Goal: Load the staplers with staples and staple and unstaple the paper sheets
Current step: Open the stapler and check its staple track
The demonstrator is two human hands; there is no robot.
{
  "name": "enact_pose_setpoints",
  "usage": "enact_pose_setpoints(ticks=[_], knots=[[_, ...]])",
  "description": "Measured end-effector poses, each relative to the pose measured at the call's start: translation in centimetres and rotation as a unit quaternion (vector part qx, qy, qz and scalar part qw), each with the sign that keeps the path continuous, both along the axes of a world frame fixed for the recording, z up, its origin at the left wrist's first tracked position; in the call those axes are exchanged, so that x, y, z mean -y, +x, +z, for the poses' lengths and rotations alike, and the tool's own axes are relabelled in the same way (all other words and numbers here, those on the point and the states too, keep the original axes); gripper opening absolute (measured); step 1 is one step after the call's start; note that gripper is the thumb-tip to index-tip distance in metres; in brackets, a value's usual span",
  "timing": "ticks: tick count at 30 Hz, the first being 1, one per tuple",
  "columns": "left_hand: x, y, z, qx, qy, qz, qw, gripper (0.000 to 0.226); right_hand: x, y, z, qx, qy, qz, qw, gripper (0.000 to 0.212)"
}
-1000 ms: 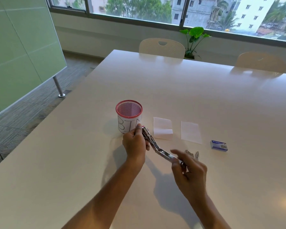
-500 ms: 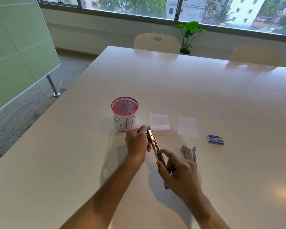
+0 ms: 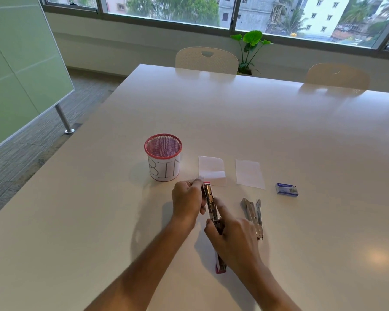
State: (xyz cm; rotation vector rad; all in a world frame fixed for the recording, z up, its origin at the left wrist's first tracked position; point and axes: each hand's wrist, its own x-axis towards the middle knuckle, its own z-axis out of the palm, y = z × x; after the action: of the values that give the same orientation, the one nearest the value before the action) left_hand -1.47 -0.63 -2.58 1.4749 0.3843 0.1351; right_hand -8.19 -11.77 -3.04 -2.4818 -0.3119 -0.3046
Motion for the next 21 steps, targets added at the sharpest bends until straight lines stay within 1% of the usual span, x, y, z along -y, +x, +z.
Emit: enact_pose_setpoints(ticks=[7, 10, 11, 13, 16, 17, 19, 21], knots=[[-1.4, 1.1, -0.2, 0.008, 0.032, 0.059, 0.998, 0.034, -0.3, 0.1, -0.7, -0.01, -0.029, -0.051, 0.998, 0.056], [-1.6, 1.3, -0.4, 0.02, 0.042, 0.068, 0.997, 0.036, -0.5, 0.4, -0.8, 0.013, -0.064, -0.063, 0.996, 0.056], [-1.5, 1.3, -0.5, 0.032, 0.059, 0.069, 0.995, 0.037, -0.6, 0.5, -0.9, 0.021, -0.077, -0.067, 0.995, 0.056], [-1.4, 1.2, -0.7, 0.071, 0.126, 0.071, 0.987, 0.037, -0.8, 0.8, -1.0, 0.028, -0.1, -0.072, 0.992, 0.057], [-1.3, 1.1, -1.0, 0.144, 0.264, 0.063, 0.952, 0.034, -1.0, 1.0, -1.2, 0.024, -0.114, -0.077, 0.99, 0.059], [-1.3, 1.1, -1.1, 0.165, 0.297, 0.057, 0.939, 0.035, -1.0, 1.0, -1.2, 0.026, -0.116, -0.078, 0.99, 0.059], [-1.1, 1.1, -1.3, 0.194, 0.332, 0.042, 0.922, 0.04, -1.0, 1.0, -1.4, 0.031, -0.119, -0.079, 0.989, 0.059], [-1.0, 1.0, -1.4, 0.205, 0.345, 0.03, 0.915, 0.042, -1.0, 1.1, -1.5, 0.029, -0.119, -0.078, 0.989, 0.06]])
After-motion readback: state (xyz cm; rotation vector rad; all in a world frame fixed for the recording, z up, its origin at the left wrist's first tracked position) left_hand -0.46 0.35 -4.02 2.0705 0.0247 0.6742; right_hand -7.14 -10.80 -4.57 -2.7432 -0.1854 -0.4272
